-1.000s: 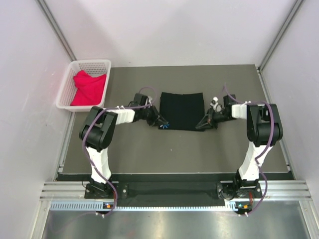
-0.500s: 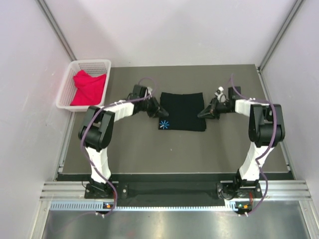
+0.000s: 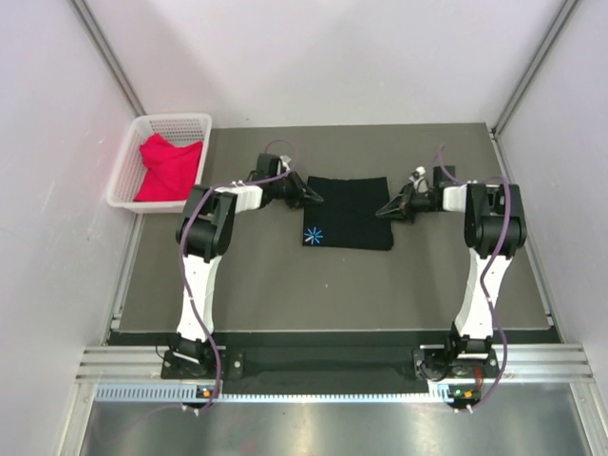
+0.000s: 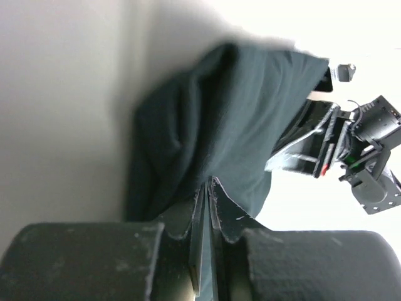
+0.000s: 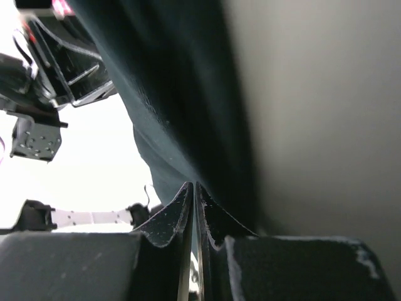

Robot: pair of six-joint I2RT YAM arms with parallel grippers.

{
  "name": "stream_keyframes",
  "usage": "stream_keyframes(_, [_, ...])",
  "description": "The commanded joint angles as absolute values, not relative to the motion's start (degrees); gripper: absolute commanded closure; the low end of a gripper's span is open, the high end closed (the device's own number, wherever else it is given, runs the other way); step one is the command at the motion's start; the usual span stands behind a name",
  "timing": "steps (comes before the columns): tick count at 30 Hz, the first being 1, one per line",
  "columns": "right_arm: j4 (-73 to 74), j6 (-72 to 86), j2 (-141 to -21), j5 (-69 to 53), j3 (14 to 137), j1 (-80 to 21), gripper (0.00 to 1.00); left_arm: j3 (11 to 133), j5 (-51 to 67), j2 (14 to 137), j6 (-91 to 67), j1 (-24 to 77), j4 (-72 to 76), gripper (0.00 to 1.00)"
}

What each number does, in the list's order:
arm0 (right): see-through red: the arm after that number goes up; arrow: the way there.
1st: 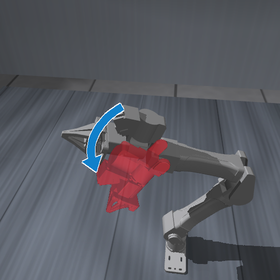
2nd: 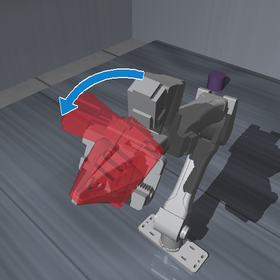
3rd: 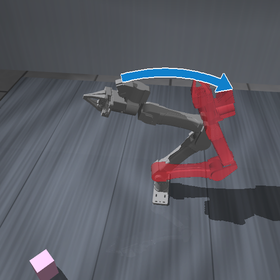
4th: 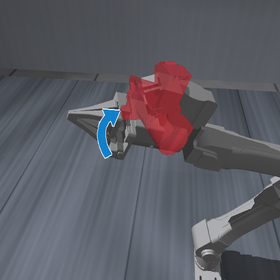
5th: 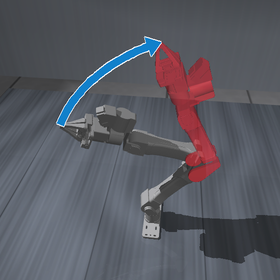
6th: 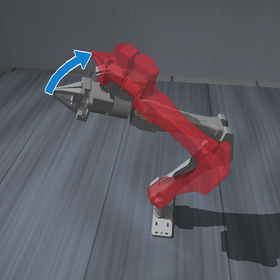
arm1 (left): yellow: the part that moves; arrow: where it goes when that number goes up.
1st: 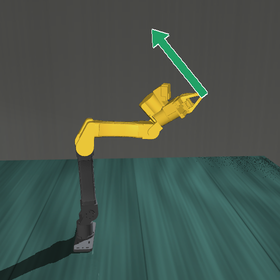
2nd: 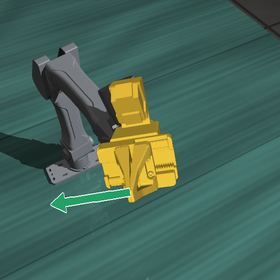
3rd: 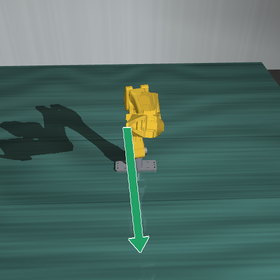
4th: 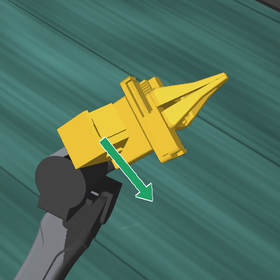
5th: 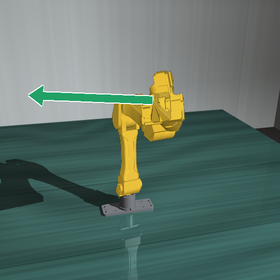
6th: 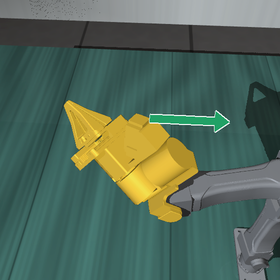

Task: Fold and stack the t-shirts
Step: Fold the tshirt

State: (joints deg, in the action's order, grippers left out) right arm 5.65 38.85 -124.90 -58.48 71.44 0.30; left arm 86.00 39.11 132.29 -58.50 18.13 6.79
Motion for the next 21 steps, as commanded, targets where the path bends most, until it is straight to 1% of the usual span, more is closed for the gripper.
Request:
stream_keyframes(1, [8.6, 33.8, -124.9, -56.2, 75.3, 4.2, 0.94, 88.4, 36.6, 133.6, -52.3, 13.7, 1.9, 0.88])
stream_keyframes(3, [11.3, 31.5, -124.1, -56.2, 77.5, 4.3, 0.94, 91.7, 37.4, 133.2, -49.4, 13.4, -2.2, 0.88])
stream_keyframes(5, [12.1, 31.7, -123.1, -56.0, 78.8, 4.1, 0.95, 94.0, 38.9, 132.1, -48.5, 13.5, -2.9, 0.87])
stream_keyframes(9, [6.3, 37.9, -121.9, -56.2, 81.8, 1.6, 0.94, 95.9, 40.5, 131.3, -51.6, 13.9, -0.4, 0.86])
stream_keyframes(10, [5.2, 38.9, -122.3, -56.6, 82.6, 1.0, 0.94, 96.1, 41.0, 131.5, -52.6, 14.1, 2.3, 0.86])
stream_keyframes(14, [-1.8, 45.2, -125.7, -57.5, 87.0, -2.3, 0.94, 97.7, 42.6, 133.8, -60.4, 14.2, 9.2, 0.85])
stream_keyframes(15, [-7.0, 49.8, -127.7, -57.7, 87.3, -2.6, 0.94, 98.2, 42.5, 134.4, -61.1, 14.2, 9.6, 0.85])
stream_keyframes(18, [-15.9, 57.5, -132.1, -57.2, 88.0, -2.3, 0.94, 99.4, 42.6, 136.5, -63.1, 14.5, 11.8, 0.85])
stream_keyframes(21, [-17.8, 60.4, -136.7, -56.3, 90.8, -1.8, 0.94, 100.0, 41.4, 137.8, -63.1, 14.5, 10.4, 0.84])
